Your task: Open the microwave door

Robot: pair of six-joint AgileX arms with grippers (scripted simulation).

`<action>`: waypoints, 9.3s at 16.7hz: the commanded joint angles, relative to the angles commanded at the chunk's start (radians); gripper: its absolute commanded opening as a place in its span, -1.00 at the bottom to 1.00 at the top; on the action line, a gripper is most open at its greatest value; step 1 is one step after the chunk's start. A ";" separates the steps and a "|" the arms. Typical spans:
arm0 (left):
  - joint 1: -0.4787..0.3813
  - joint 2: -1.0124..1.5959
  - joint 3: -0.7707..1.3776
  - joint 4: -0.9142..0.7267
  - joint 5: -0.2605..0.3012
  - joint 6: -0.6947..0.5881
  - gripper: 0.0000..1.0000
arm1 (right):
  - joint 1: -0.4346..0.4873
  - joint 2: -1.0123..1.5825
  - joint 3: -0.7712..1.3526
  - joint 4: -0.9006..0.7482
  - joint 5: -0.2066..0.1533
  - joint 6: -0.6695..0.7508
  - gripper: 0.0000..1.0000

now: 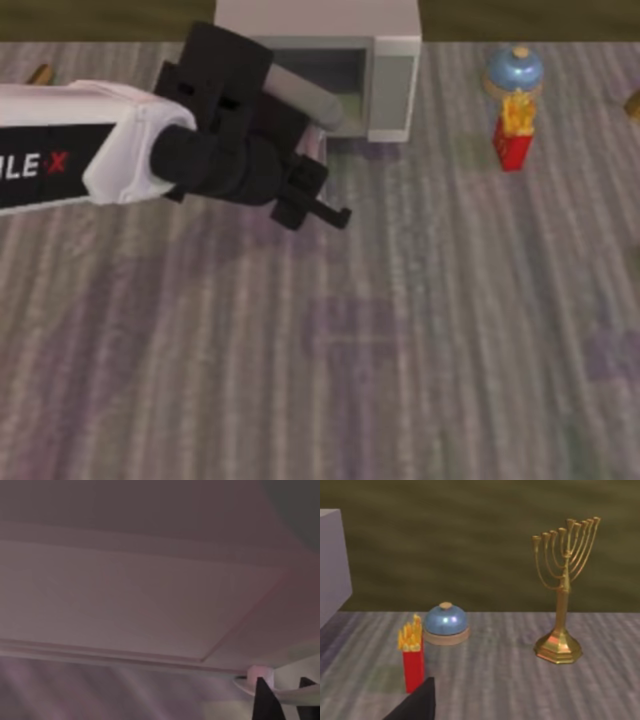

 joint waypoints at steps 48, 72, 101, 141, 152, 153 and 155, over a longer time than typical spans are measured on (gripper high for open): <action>0.022 -0.019 -0.024 -0.011 0.065 0.065 -1.00 | 0.000 0.000 0.000 0.000 0.000 0.000 1.00; 0.063 -0.036 -0.040 -0.028 0.118 0.148 -1.00 | 0.000 0.000 0.000 0.000 0.000 0.000 1.00; 0.098 -0.047 -0.050 -0.055 0.179 0.231 -1.00 | 0.000 0.000 0.000 0.000 0.000 0.000 1.00; 0.136 -0.053 -0.052 -0.092 0.240 0.321 -1.00 | 0.000 0.000 0.000 0.000 0.000 0.000 1.00; 0.140 -0.051 -0.056 -0.105 0.256 0.340 -1.00 | 0.000 0.000 0.000 0.000 0.000 0.000 1.00; 0.145 -0.052 -0.053 -0.109 0.262 0.352 -1.00 | 0.000 0.000 0.000 0.000 0.000 0.000 1.00; 0.156 -0.055 -0.048 -0.117 0.277 0.376 -1.00 | 0.000 0.000 0.000 0.000 0.000 0.000 1.00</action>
